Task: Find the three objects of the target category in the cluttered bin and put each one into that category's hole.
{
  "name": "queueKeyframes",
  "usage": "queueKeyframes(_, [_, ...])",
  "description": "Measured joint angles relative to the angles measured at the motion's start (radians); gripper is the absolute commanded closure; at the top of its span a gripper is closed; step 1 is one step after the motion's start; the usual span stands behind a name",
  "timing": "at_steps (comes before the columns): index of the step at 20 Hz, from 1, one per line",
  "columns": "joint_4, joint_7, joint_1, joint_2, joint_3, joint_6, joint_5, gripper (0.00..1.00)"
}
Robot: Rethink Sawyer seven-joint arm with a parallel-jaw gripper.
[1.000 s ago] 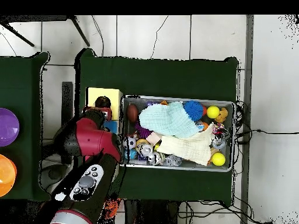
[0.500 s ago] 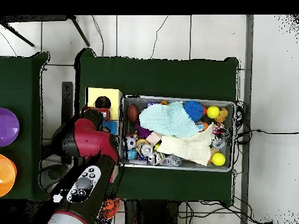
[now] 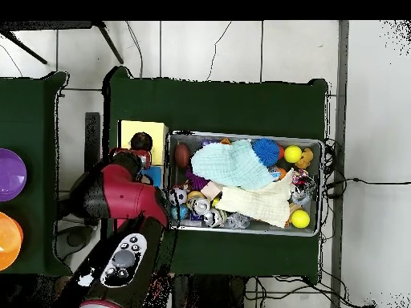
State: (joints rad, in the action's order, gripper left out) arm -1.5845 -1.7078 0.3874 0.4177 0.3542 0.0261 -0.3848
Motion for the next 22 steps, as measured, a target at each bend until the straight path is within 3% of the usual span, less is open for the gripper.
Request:
queueKeyframes(10, [-0.101, 0.0, -0.086, 0.153, -0.056, -0.088, 0.093, 1.0])
queueKeyframes(18, [-0.134, 0.0, -0.096, 0.202, -0.058, -0.116, 0.205, 1.0])
queueKeyframes(22, [-0.153, 0.0, -0.138, 0.222, -0.081, -0.116, 0.266, 1.0])
